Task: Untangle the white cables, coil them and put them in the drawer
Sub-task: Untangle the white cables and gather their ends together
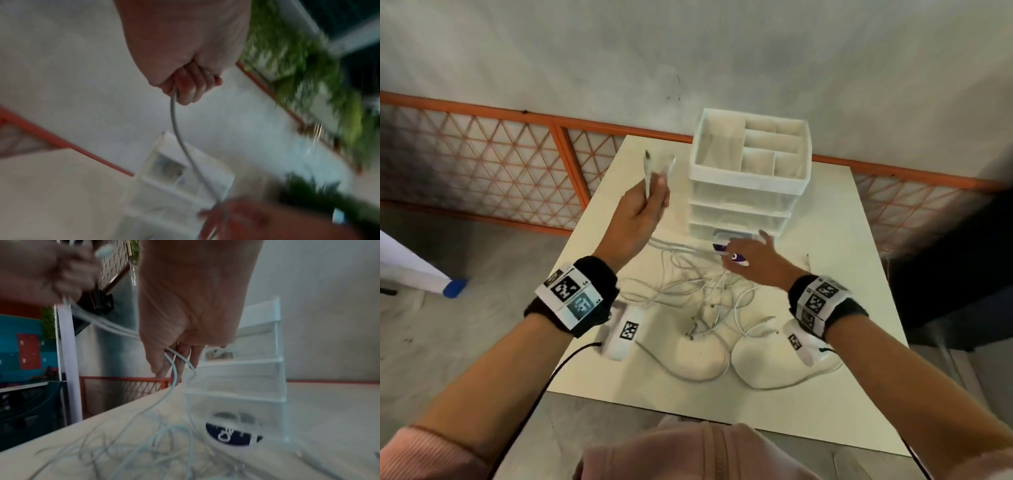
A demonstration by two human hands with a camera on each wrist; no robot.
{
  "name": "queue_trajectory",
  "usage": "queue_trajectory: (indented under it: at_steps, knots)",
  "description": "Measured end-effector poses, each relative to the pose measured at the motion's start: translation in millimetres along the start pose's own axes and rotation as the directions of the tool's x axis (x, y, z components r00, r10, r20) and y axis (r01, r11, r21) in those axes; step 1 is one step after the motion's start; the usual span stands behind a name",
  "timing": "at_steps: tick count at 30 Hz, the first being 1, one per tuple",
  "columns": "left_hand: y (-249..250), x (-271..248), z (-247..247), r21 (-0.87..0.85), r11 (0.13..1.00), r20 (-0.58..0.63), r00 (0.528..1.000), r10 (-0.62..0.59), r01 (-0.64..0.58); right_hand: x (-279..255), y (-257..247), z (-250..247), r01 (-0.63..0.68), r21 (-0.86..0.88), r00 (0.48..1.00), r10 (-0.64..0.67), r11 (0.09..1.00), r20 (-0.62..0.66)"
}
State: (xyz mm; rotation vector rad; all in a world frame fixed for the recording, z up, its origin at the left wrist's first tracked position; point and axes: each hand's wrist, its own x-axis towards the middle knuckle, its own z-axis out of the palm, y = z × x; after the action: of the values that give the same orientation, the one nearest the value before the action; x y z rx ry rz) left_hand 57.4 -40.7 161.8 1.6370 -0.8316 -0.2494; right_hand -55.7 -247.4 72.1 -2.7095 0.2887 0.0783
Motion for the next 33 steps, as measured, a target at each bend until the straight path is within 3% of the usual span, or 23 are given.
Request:
queue_trajectory:
  at_steps: [2,3,5,7,9,12,15,17,20,22,24,26,30,33]
  knots:
    - [-26,-7,-3,0.289,0.955,0.072,0.997,0.042,-0.061,1,-1,-18,0.011,0.0,0.997,-0.011,1.0,-0.08]
    - [-36,-10,-1,0.362,0.931,0.133,0.991,-0.002,-0.047,2,-8,-29,0.039,0.031,0.995,-0.036,0.999,-0.093]
    - [-53,-16,8,0.411,0.912,0.24,0.966,-0.1,-0.008,2,-29,-52,0.138,0.161,0.985,-0.119,0.977,-0.123]
    - [-57,-16,16,0.431,0.902,0.266,0.958,-0.108,-0.017,1,-49,-70,0.207,0.274,0.972,-0.167,0.939,-0.164]
    - [-53,-12,17,0.388,0.92,0.212,0.977,-0.031,-0.055,0,-54,-82,0.182,0.325,0.978,-0.138,0.928,-0.155]
    - [-41,-3,8,0.306,0.943,0.029,0.991,0.131,-0.134,-1,-33,-88,0.023,0.362,1.0,-0.014,0.932,-0.026]
    - [-37,3,2,0.267,0.953,-0.097,0.98,0.175,-0.144,-6,5,-79,-0.125,0.214,0.992,0.115,0.969,0.054]
    - [-40,3,-3,0.252,0.961,-0.199,0.966,0.165,-0.112,-13,34,-68,-0.21,0.138,0.978,0.21,0.968,0.017]
    - [-53,0,-13,0.245,0.968,-0.305,0.943,0.132,-0.056,-30,68,-63,-0.327,0.234,0.924,0.361,0.916,-0.124]
    - [-62,-2,-17,0.302,0.953,-0.258,0.962,0.093,-0.011,-42,79,-66,-0.321,0.33,0.889,0.403,0.888,-0.219]
    - [-76,-4,-12,0.393,0.92,-0.132,0.99,0.054,0.002,-52,89,-70,-0.32,0.326,0.869,0.413,0.89,-0.273]
    - [-84,-8,-13,0.505,0.863,-0.056,0.997,0.051,-0.016,-49,94,-72,-0.324,0.248,0.877,0.388,0.913,-0.282]
    - [-87,-16,4,0.579,0.815,0.065,0.998,-0.018,-0.023,-52,93,-47,-0.512,-0.038,0.836,0.489,0.858,-0.248]
    - [-81,-18,25,0.616,0.787,0.129,0.99,-0.056,-0.036,-60,78,-12,-0.392,-0.111,0.896,0.352,0.913,-0.271]
